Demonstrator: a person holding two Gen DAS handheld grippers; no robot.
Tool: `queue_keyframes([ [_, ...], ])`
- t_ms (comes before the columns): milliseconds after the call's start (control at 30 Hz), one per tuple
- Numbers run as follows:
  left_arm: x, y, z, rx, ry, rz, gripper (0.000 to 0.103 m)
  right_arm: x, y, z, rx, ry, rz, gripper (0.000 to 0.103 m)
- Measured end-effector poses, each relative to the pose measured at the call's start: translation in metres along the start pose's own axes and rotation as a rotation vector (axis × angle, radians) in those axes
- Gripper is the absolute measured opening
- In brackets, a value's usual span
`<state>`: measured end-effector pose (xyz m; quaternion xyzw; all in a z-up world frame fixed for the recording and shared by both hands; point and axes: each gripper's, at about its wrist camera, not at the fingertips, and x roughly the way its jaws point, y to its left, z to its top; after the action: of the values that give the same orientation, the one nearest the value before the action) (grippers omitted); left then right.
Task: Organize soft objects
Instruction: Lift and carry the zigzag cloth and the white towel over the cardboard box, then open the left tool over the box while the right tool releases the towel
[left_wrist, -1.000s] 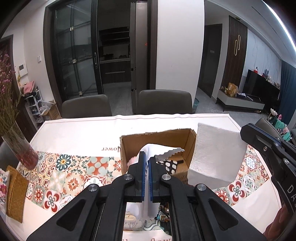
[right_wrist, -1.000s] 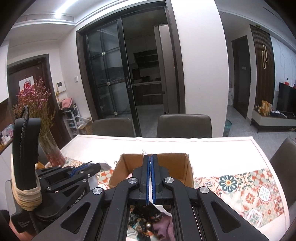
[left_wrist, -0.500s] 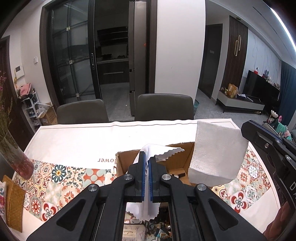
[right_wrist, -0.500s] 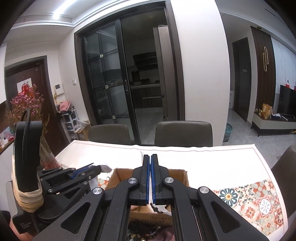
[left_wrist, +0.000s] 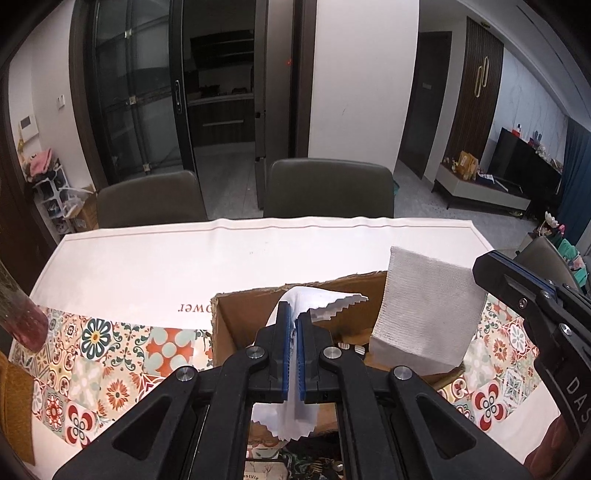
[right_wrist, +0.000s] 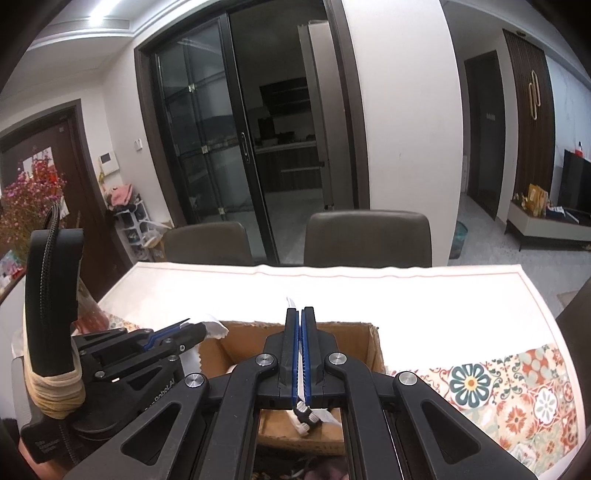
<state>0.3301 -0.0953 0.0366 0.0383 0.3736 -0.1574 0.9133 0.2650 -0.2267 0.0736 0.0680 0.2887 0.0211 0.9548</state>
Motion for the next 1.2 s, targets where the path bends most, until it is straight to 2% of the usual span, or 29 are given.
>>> queue_keyframes([
  [367, 0.021, 0.008, -0.005, -0.005, 0.006, 0.046, 0.005, 0.043, -0.009, -0.014, 0.025, 0.110, 0.009, 0.003],
  [700, 0.033, 0.008, -0.010, -0.010, 0.030, 0.049, 0.007, 0.053, -0.009, -0.021, 0.023, 0.145, 0.012, 0.003],
  [733, 0.032, 0.008, -0.010, -0.009, 0.028, 0.056, 0.009, 0.053, -0.009, -0.021, 0.022, 0.145, 0.010, 0.003],
  [800, 0.031, 0.008, -0.010, -0.009, 0.023, 0.066, 0.022, 0.054, -0.010, -0.020, 0.024, 0.147, 0.009, 0.003],
  [833, 0.031, 0.008, -0.010, -0.009, 0.022, 0.072, 0.034, 0.054, -0.010, -0.020, 0.026, 0.148, 0.007, 0.003],
  [867, 0.030, 0.008, -0.010, -0.010, 0.022, 0.076, 0.041, 0.054, -0.011, -0.021, 0.028, 0.148, 0.004, 0.003],
  [1033, 0.025, 0.010, -0.011, -0.011, 0.009, 0.103, 0.049, 0.054, -0.011, -0.021, 0.024, 0.167, -0.020, 0.006],
  [1133, 0.023, 0.011, -0.010, -0.015, 0.005, 0.118, 0.056, 0.055, -0.011, -0.023, 0.034, 0.184, -0.025, 0.020],
  [1200, 0.021, 0.012, -0.011, -0.018, 0.006, 0.124, 0.062, 0.053, -0.013, -0.023, 0.047, 0.179, -0.033, 0.044],
])
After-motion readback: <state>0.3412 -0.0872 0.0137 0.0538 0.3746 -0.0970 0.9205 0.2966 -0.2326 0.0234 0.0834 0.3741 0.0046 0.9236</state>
